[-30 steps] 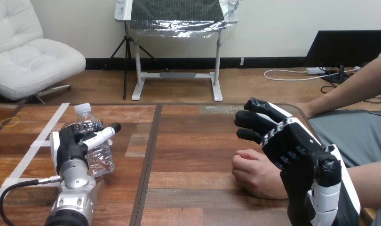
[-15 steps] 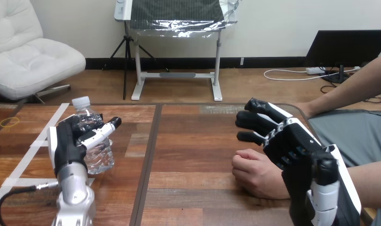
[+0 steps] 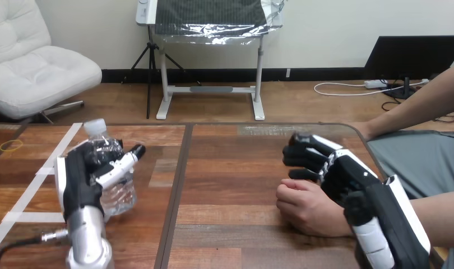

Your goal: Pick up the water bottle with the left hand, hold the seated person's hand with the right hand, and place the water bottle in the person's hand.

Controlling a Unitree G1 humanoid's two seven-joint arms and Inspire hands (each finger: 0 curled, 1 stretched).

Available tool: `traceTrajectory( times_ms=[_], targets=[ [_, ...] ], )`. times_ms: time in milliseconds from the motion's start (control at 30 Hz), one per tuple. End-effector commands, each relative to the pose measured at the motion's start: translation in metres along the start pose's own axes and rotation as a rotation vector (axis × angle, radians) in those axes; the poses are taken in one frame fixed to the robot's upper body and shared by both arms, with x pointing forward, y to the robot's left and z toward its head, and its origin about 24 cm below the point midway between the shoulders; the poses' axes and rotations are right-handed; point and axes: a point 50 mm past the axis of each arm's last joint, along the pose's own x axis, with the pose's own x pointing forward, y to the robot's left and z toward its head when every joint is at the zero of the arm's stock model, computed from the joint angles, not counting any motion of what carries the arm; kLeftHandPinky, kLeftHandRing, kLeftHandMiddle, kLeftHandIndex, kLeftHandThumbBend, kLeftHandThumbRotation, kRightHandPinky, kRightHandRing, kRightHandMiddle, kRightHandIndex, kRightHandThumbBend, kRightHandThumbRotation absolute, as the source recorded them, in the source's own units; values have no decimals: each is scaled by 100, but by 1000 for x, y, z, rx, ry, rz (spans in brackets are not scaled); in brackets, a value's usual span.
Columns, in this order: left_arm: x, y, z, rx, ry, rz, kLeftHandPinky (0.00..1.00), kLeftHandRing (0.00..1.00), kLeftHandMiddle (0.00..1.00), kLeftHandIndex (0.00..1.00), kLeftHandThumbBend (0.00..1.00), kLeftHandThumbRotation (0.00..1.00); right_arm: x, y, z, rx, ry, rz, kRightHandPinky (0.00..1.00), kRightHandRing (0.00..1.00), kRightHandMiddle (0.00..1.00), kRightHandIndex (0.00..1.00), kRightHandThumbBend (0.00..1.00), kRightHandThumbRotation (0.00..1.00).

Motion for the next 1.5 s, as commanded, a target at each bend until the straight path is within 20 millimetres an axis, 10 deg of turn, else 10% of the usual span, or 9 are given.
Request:
traceTrajectory(
  times_ms=[0,1467],
  targets=[
    [-10,-18,96,-60,-506,-105,26,32,38,41,65,0,40,-35,12,-182,-110,18,73,78,78,79,84,87],
    [-59,-14,132,-134,-740,-208,24,30,36,39,60,0,84,-112,26,-650,-8,65,69,81,84,83,93,67]
  ],
)
